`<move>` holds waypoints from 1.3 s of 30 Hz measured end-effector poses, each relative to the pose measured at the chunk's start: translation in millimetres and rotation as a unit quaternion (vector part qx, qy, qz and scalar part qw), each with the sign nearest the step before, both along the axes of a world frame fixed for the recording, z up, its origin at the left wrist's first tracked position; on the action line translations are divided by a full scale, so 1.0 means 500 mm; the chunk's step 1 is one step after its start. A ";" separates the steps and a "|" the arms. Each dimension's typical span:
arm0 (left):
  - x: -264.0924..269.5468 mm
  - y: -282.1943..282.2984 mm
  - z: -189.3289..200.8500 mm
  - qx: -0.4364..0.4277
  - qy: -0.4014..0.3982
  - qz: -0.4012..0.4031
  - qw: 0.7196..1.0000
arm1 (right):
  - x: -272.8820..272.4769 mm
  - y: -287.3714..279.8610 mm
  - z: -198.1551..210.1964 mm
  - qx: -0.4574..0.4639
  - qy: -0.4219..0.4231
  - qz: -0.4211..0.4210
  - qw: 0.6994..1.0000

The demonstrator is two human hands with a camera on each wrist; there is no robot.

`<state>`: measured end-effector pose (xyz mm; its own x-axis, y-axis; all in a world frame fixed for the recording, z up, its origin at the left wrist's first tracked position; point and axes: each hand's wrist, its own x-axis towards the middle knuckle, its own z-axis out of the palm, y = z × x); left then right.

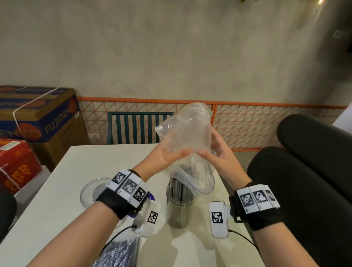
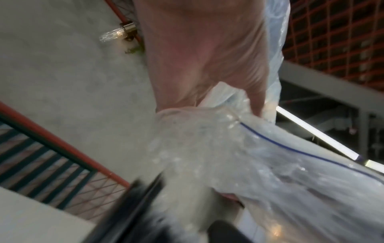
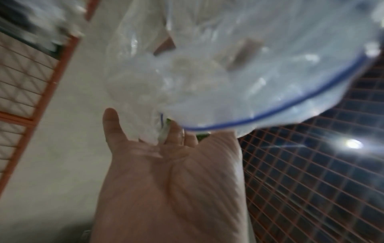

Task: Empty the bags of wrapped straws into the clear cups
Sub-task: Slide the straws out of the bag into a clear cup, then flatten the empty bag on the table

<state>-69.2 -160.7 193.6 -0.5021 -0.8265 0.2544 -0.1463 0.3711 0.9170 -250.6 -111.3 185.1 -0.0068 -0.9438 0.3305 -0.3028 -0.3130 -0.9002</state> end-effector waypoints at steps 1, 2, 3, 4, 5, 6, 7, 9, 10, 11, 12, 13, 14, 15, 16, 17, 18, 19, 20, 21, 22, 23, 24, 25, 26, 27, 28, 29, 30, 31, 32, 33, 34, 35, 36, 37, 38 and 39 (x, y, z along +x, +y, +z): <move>0.004 0.000 0.015 -0.008 0.004 0.036 0.999 | -0.001 0.005 0.015 -0.019 0.009 -0.004 1.000; 0.008 0.000 0.028 0.008 0.030 0.071 0.997 | -0.003 0.011 0.027 -0.035 0.018 -0.010 0.999; 0.012 0.001 0.038 0.046 0.080 0.092 0.991 | -0.004 0.017 0.035 -0.045 0.019 -0.016 0.999; 0.017 0.001 0.043 0.090 0.138 0.101 0.981 | -0.006 0.025 0.038 -0.051 0.018 -0.022 0.998; 0.022 0.004 0.050 0.121 0.197 0.100 0.968 | -0.007 0.035 0.035 -0.056 0.017 -0.031 0.998; 0.031 0.011 0.056 0.140 0.254 0.103 0.951 | -0.009 0.046 0.028 -0.057 0.018 -0.044 0.997; 0.039 0.014 0.058 0.159 0.301 0.106 0.934 | -0.013 0.059 0.015 -0.044 0.016 -0.058 0.997; 0.055 0.016 0.052 0.186 0.349 0.096 0.913 | -0.020 0.083 -0.018 0.005 0.028 -0.071 0.997; 0.061 0.021 0.046 0.194 0.352 0.083 0.912 | -0.023 0.095 -0.032 0.040 0.054 -0.074 0.995; 0.066 0.028 0.039 0.194 0.343 0.076 0.916 | -0.024 0.107 -0.041 0.085 0.088 -0.074 0.990; 0.070 0.035 0.032 0.192 0.327 0.081 0.922 | -0.026 0.119 -0.043 0.130 0.121 -0.074 0.981; 0.074 0.044 0.029 0.187 0.299 0.091 0.931 | -0.024 0.132 -0.034 0.162 0.138 -0.076 0.974; 0.078 0.055 0.029 0.183 0.266 0.100 0.941 | -0.021 0.147 -0.017 0.172 0.137 -0.073 0.973; 0.082 0.064 0.029 0.176 0.233 0.096 0.952 | -0.018 0.164 0.005 0.163 0.120 -0.067 0.977; 0.083 0.075 0.032 0.169 0.199 0.077 0.962 | -0.013 0.182 0.031 0.141 0.101 -0.066 0.983; 0.085 0.087 0.033 0.160 0.164 0.055 0.972 | -0.006 0.199 0.058 0.113 0.092 -0.074 0.987; 0.085 0.100 0.036 0.151 0.132 0.038 0.979 | 0.003 0.212 0.085 0.080 0.095 -0.085 0.989; 0.086 0.112 0.034 0.147 0.101 0.031 0.984 | 0.012 0.219 0.104 0.045 0.117 -0.094 0.988; 0.083 0.125 0.033 0.146 0.076 0.024 0.986 | 0.024 0.222 0.119 0.016 0.153 -0.094 0.984; 0.079 0.137 0.030 0.148 0.056 0.016 0.987 | 0.037 0.221 0.127 0.000 0.202 -0.088 0.975; 0.075 0.147 0.024 0.156 0.047 0.007 0.987 | 0.048 0.213 0.127 0.002 0.254 -0.078 0.964; 0.072 0.155 0.016 0.163 0.039 0.001 0.986 | 0.058 0.206 0.122 0.017 0.296 -0.071 0.952; 0.070 0.161 0.005 0.165 0.031 0.006 0.986 | 0.067 0.197 0.110 0.041 0.320 -0.075 0.944; 0.072 0.166 -0.007 0.161 0.022 0.022 0.987 | 0.076 0.191 0.097 0.060 0.329 -0.086 0.938; 0.076 0.170 -0.018 0.155 0.007 0.044 0.987 | 0.082 0.188 0.082 0.073 0.334 -0.102 0.934; 0.083 0.174 -0.031 0.156 -0.017 0.066 0.985 | 0.087 0.188 0.067 0.080 0.347 -0.122 0.927; 0.090 0.183 -0.041 0.163 -0.048 0.076 0.982 | 0.091 0.189 0.053 0.079 0.365 -0.141 0.917; 0.098 0.194 -0.051 0.171 -0.084 0.070 0.979 | 0.093 0.192 0.041 0.074 0.380 -0.156 0.909; 0.105 0.208 -0.058 0.177 -0.121 0.049 0.976 | 0.094 0.196 0.030 0.071 0.386 -0.166 0.905; 0.111 0.223 -0.064 0.181 -0.155 0.021 0.971 | 0.093 0.200 0.021 0.069 0.385 -0.173 0.904; 0.116 0.238 -0.071 0.185 -0.183 -0.011 0.965 | 0.091 0.205 0.014 0.069 0.384 -0.180 0.903; 0.122 0.249 -0.083 0.190 -0.205 -0.043 0.959 | 0.088 0.211 0.011 0.068 0.381 -0.187 0.903; 0.129 0.259 -0.097 0.192 -0.225 -0.070 0.953 | 0.080 0.216 0.009 0.069 0.375 -0.195 0.904; 0.138 0.267 -0.113 0.192 -0.239 -0.086 0.948 | 0.070 0.222 0.010 0.065 0.363 -0.205 0.907; 0.149 0.272 -0.131 0.189 -0.242 -0.091 0.947 | 0.056 0.227 0.012 0.065 0.351 -0.216 0.909; 0.159 0.275 -0.147 0.186 -0.227 -0.088 0.952 | 0.041 0.234 0.016 0.064 0.345 -0.229 0.908; 0.170 0.278 -0.164 0.186 -0.202 -0.074 0.959 | 0.025 0.241 0.020 0.066 0.343 -0.242 0.905; 0.180 0.282 -0.178 0.192 -0.170 -0.057 0.965 | 0.011 0.248 0.023 0.069 0.341 -0.255 0.902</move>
